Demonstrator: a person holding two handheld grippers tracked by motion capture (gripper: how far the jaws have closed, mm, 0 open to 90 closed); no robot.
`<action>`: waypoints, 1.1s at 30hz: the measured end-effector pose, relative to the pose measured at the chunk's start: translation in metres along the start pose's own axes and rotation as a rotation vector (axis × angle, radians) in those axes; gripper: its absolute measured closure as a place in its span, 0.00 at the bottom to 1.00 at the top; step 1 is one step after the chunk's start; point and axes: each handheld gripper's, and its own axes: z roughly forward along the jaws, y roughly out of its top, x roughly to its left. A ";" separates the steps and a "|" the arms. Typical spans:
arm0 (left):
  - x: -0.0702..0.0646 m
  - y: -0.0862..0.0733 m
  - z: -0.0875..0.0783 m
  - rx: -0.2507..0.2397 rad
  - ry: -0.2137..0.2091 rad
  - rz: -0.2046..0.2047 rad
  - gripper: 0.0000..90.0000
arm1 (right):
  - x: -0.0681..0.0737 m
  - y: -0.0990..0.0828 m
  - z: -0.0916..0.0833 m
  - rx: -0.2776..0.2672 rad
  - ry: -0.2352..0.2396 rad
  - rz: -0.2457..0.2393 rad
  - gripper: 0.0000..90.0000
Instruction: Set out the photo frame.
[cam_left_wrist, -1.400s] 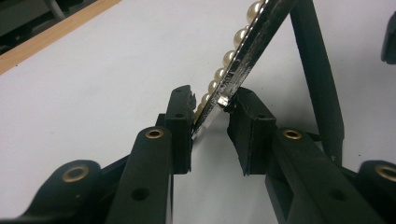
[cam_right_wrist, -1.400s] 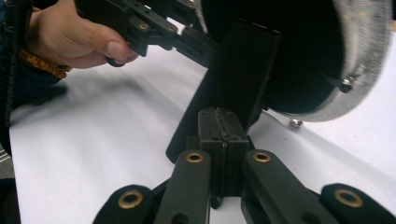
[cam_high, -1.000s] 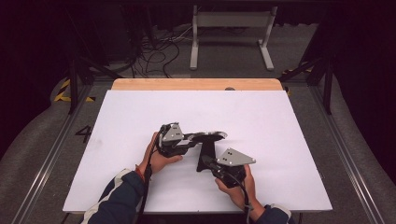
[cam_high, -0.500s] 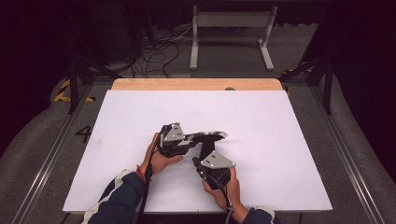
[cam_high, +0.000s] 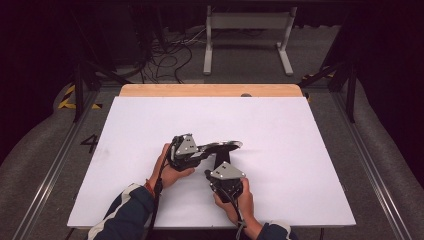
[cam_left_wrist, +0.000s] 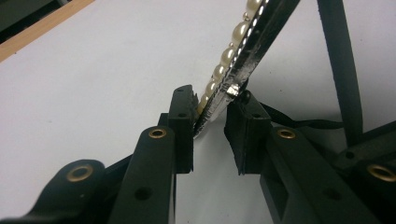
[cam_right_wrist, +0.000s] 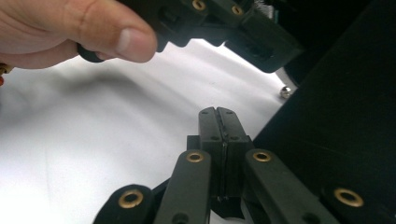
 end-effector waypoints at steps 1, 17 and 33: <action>0.000 -0.001 0.000 -0.006 -0.002 -0.008 0.81 | 0.001 0.000 0.001 0.003 0.003 -0.006 1.00; 0.000 -0.003 0.008 0.012 -0.005 -0.002 0.83 | 0.002 -0.007 0.003 0.030 -0.023 0.033 1.00; -0.010 -0.001 -0.001 0.047 0.010 0.070 0.87 | -0.016 -0.014 -0.006 0.052 0.007 0.080 1.00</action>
